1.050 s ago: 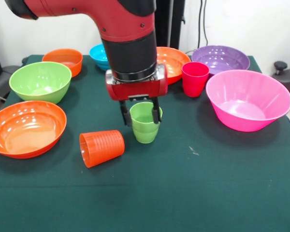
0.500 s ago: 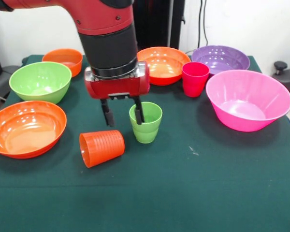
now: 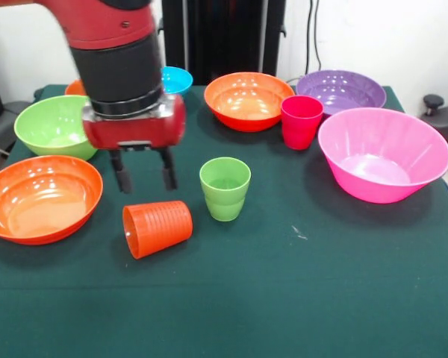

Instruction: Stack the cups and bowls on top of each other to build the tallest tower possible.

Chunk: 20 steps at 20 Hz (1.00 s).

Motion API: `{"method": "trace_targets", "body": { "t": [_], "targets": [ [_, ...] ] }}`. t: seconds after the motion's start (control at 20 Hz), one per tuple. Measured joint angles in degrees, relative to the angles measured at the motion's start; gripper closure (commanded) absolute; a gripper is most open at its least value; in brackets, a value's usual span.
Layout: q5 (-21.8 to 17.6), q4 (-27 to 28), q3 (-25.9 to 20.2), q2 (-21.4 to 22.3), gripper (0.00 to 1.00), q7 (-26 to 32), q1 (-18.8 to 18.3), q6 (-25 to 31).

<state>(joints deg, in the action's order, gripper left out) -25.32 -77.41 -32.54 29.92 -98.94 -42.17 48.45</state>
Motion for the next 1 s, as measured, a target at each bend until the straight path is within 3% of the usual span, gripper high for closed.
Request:
{"method": "trace_targets", "body": {
  "t": [0.4, 0.65, 1.0],
  "targets": [
    [-3.1, -1.6, -0.3, 0.0, 0.0, 0.8, -5.2, -0.2],
    [-5.7, -7.2, -1.1, 0.1, 0.0, 0.8, -9.2, -3.3],
    [-8.9, -14.4, -3.2, 0.1, 0.0, 0.8, -11.7, -6.3]
  ]
}}
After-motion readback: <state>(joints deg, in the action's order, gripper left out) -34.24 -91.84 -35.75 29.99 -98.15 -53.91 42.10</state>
